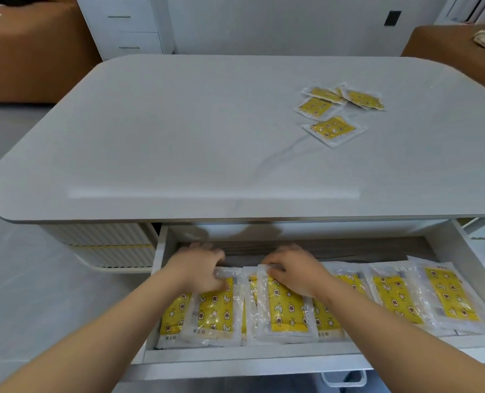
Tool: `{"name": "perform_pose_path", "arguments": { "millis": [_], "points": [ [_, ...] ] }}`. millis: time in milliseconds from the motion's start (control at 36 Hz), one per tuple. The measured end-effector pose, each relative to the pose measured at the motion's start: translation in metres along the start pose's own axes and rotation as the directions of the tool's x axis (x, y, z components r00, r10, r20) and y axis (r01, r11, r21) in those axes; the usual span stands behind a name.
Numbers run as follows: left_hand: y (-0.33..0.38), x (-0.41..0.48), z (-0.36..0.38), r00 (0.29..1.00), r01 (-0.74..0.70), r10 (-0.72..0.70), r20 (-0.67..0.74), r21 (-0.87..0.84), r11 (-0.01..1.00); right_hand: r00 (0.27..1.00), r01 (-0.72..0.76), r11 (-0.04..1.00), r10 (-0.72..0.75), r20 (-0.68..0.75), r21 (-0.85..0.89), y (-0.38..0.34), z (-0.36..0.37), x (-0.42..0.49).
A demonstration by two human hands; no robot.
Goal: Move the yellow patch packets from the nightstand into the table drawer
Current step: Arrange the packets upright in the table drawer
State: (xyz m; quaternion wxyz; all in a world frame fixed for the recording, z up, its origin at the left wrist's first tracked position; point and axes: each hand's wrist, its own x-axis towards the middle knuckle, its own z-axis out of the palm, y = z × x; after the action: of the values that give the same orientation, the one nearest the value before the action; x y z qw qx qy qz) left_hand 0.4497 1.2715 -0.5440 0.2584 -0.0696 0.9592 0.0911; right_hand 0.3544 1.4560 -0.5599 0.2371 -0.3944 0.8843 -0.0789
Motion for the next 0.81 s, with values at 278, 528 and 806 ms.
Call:
{"name": "perform_pose_path", "arguments": {
  "millis": [278,528,806],
  "points": [
    [0.039,0.016,0.009,0.994,-0.104,0.087,-0.066,-0.322,0.941,0.986,-0.006,1.0,0.003,-0.165,-0.019,0.004,-0.001,-0.007],
    [0.045,0.021,0.009,0.994,-0.105,0.095,-0.046,-0.344,0.933,0.994,0.021,0.999,-0.024,-0.111,-0.033,0.016,-0.016,-0.01],
    [0.049,0.024,0.007,0.992,-0.127,0.115,-0.056,-0.348,0.929,1.0,-0.008,0.999,0.01,0.027,-0.053,0.018,-0.015,-0.015]
  ]
}}
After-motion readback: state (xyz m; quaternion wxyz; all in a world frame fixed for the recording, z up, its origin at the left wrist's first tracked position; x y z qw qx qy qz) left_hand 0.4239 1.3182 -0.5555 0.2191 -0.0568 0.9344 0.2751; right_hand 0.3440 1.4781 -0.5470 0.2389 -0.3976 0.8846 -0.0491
